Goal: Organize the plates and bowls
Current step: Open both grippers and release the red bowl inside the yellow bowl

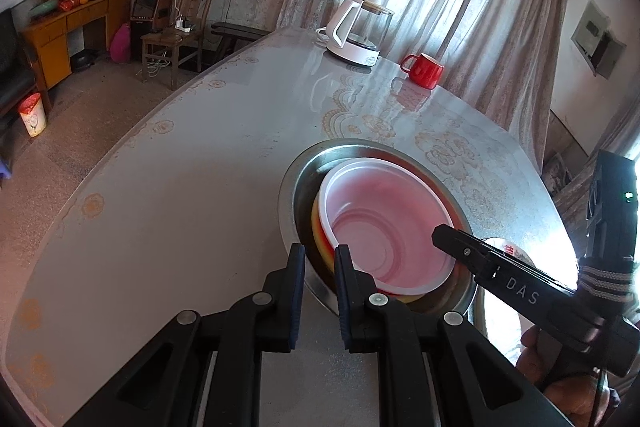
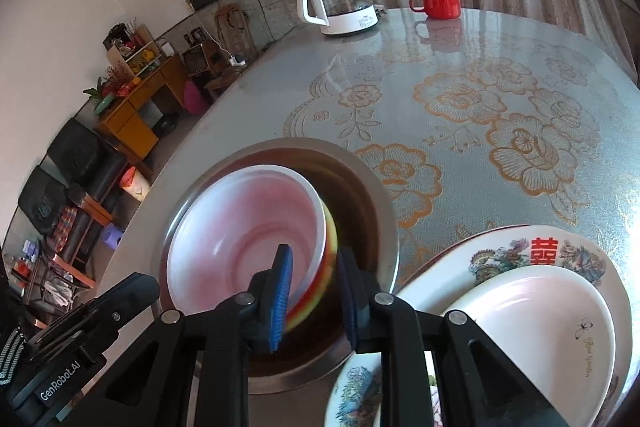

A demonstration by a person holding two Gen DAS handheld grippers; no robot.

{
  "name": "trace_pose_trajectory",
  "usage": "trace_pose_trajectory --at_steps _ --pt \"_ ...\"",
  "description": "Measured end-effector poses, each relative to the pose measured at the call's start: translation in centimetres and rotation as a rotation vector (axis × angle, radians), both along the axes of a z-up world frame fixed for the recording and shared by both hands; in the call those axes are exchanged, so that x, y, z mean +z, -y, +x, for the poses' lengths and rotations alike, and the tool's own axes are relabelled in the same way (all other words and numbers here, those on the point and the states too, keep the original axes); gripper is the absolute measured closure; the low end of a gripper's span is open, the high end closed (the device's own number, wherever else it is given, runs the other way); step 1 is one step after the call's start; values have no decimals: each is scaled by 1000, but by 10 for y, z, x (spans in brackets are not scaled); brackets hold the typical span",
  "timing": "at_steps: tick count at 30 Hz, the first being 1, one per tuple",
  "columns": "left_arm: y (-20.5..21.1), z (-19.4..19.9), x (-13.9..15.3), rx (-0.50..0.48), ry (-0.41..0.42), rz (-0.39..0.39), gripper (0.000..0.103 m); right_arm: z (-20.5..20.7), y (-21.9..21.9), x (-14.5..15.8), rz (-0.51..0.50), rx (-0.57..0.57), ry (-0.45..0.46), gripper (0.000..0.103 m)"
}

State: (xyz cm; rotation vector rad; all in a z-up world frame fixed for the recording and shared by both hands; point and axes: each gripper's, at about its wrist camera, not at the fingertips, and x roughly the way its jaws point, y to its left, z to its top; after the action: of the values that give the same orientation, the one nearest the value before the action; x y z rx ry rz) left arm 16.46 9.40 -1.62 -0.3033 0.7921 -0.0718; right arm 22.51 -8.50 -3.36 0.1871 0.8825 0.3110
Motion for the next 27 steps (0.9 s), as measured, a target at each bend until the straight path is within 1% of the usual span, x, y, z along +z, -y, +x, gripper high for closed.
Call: trace_pose_trajectory --at_steps 3,8,21,27 --pt "1 0 0 0 3 4 88 -4 -1 1 -28 -1 11 80" --pt "3 -1 0 -6 0 12 88 -7 0 2 -24 -4 12 78" --pt "4 -10 -2 -13 -1 15 87 -22 -1 6 -22 23 21 78" --pt "5 -16 1 -17 7 17 87 -31 4 10 -3 26 29 78"
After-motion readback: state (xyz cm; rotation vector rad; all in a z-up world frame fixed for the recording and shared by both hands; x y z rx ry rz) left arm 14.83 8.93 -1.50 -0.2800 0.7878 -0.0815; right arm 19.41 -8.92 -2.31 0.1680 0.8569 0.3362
